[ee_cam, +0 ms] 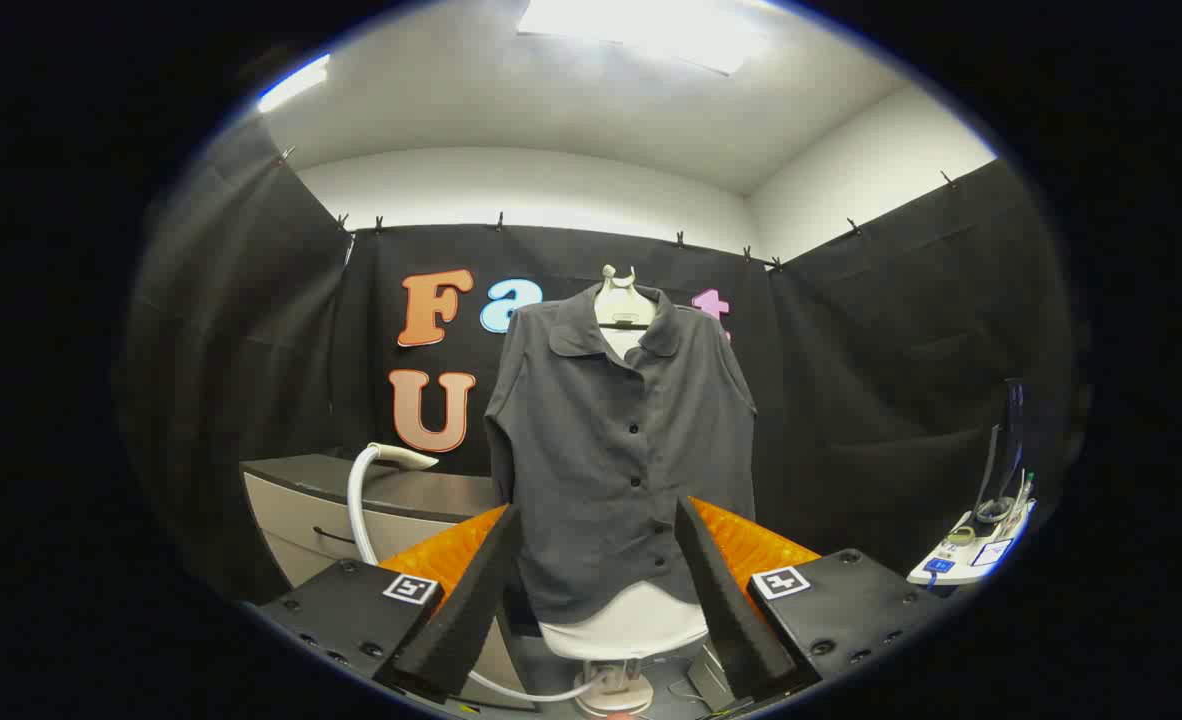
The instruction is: Iron the clothes twice with a garment steamer, once on the left side and once on the right side.
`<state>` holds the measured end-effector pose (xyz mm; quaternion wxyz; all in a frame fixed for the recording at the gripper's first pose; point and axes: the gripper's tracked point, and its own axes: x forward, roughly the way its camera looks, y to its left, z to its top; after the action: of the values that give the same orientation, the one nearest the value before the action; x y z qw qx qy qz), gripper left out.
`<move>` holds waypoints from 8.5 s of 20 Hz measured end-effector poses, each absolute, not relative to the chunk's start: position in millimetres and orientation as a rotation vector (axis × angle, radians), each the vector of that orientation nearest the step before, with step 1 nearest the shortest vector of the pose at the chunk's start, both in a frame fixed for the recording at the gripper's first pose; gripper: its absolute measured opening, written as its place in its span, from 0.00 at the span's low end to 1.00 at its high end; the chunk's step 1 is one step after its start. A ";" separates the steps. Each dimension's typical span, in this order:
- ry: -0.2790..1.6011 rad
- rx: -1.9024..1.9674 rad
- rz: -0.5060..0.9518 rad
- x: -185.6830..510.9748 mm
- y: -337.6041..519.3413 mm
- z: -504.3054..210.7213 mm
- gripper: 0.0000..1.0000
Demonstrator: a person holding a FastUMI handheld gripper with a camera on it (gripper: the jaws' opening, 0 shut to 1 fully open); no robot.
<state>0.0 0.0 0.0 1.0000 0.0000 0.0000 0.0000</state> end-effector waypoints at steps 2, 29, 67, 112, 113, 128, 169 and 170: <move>0.003 0.003 -0.004 -0.3 -1.1 -1.3 0.98; 0.013 -0.003 0.008 -0.5 21.6 -3.7 0.98; 0.769 -0.301 0.454 430.2 475.8 -116.3 0.99; 0.439 0.107 0.627 189.1 303.8 -8.6 0.46; 0.424 0.115 0.628 177.9 291.0 -4.2 0.46; 0.175 0.074 0.527 133.5 94.4 29.8 0.46; 0.137 0.068 0.312 234.5 11.0 -73.5 0.37; 0.144 0.068 0.308 233.9 10.4 -78.0 0.37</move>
<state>233.9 10.4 -78.0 0.9850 0.0338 0.0717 0.1535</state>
